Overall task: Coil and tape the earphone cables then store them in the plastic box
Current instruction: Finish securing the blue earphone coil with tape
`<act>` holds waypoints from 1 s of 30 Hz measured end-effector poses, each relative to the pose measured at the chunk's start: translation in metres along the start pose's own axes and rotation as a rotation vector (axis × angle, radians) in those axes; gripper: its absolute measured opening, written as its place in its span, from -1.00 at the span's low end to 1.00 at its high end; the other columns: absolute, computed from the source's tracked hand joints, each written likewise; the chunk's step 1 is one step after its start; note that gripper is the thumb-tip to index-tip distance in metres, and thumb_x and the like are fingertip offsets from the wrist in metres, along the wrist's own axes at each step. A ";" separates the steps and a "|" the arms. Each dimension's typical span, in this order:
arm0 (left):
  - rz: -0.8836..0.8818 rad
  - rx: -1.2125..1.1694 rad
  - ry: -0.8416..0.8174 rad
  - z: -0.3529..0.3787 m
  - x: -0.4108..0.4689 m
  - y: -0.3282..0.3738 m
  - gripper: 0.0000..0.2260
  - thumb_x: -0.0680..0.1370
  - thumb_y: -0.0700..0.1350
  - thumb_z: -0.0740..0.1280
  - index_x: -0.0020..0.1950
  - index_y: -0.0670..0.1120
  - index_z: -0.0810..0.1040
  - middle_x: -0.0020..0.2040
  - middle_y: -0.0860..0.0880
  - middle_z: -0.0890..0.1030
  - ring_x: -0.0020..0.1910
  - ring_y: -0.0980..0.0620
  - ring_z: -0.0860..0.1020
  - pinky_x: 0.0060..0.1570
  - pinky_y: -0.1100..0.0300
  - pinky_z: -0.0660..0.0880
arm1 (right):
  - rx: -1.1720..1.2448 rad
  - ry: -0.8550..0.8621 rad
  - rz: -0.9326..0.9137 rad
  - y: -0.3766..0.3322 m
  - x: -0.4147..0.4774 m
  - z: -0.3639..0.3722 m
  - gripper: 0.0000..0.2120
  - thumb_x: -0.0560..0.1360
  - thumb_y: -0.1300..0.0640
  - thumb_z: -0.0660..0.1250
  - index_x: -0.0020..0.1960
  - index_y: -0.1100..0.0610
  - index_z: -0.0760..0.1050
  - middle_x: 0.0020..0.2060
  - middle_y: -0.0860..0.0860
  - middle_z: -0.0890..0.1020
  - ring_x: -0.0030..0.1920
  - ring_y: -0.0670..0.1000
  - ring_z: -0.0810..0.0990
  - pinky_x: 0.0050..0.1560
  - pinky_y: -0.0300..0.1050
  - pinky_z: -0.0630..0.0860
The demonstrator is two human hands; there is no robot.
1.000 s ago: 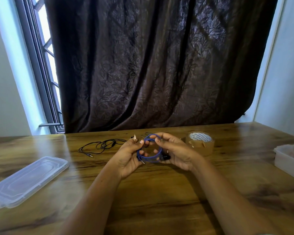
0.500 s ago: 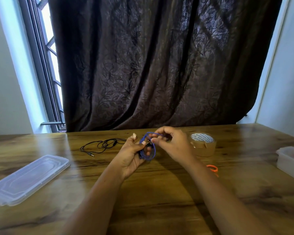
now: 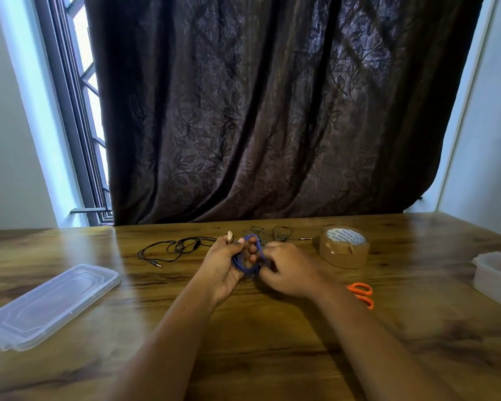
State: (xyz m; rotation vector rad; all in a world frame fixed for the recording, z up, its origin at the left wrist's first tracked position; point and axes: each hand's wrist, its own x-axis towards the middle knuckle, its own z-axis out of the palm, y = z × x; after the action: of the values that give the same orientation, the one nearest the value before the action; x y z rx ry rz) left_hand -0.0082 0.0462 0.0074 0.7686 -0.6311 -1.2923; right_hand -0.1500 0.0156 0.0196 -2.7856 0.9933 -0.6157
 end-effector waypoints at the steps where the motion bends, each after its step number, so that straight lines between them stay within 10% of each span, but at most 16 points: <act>1: 0.008 -0.005 -0.014 -0.001 0.000 0.000 -0.75 0.63 -0.32 0.10 0.31 -0.30 0.29 -0.15 -0.20 0.60 -0.35 0.02 0.62 -0.41 0.20 0.59 | -0.011 -0.014 0.014 -0.002 0.000 0.001 -0.90 0.49 0.15 0.22 -0.04 0.09 0.50 -0.19 -0.08 0.36 -0.19 -0.08 0.40 -0.22 -0.23 0.27; 8: -0.063 0.098 -0.152 0.008 -0.006 -0.004 -0.92 0.61 -0.21 0.18 0.08 -0.19 0.39 -0.11 -0.13 0.67 -0.20 -0.02 0.65 -0.16 0.02 0.61 | -0.404 -0.071 0.317 -0.015 -0.002 0.011 -0.56 0.55 0.15 0.24 0.41 0.13 0.30 0.31 0.04 0.26 0.19 0.11 0.37 0.01 -0.03 0.39; 15: -0.013 0.439 -0.158 0.014 -0.004 -0.018 -0.35 0.45 -0.42 0.36 0.44 -0.15 0.15 0.07 -0.13 0.56 0.06 -0.05 0.58 0.19 -0.01 0.51 | -0.281 -0.047 0.432 -0.007 -0.001 0.015 -0.56 0.56 0.15 0.21 0.42 0.05 0.23 0.27 0.06 0.34 0.24 0.09 0.37 0.07 -0.06 0.37; 22: -0.011 0.448 -0.167 0.004 0.000 -0.015 -0.71 0.50 -0.45 0.27 0.08 -0.13 0.34 0.01 -0.14 0.56 0.01 -0.05 0.59 0.04 0.08 0.58 | -0.095 0.020 0.329 -0.002 -0.001 0.000 -0.72 0.48 0.15 0.35 0.19 0.10 0.48 0.21 0.07 0.40 0.18 0.12 0.48 0.10 0.00 0.50; 30: 0.021 0.551 0.028 -0.004 0.009 -0.014 -0.71 0.55 -0.40 0.13 0.26 -0.26 0.23 -0.02 -0.20 0.50 -0.19 -0.05 0.52 -0.32 0.17 0.50 | 0.394 0.000 0.199 0.021 0.003 -0.008 -0.88 0.37 0.10 0.52 -0.13 0.00 0.62 0.11 0.03 0.44 0.14 -0.05 0.45 0.08 -0.28 0.40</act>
State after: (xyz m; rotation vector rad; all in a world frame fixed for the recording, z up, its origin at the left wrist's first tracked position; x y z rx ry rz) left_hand -0.0118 0.0365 -0.0059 1.2212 -0.9881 -1.0927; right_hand -0.1636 -0.0025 0.0226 -2.3144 1.0070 -0.6961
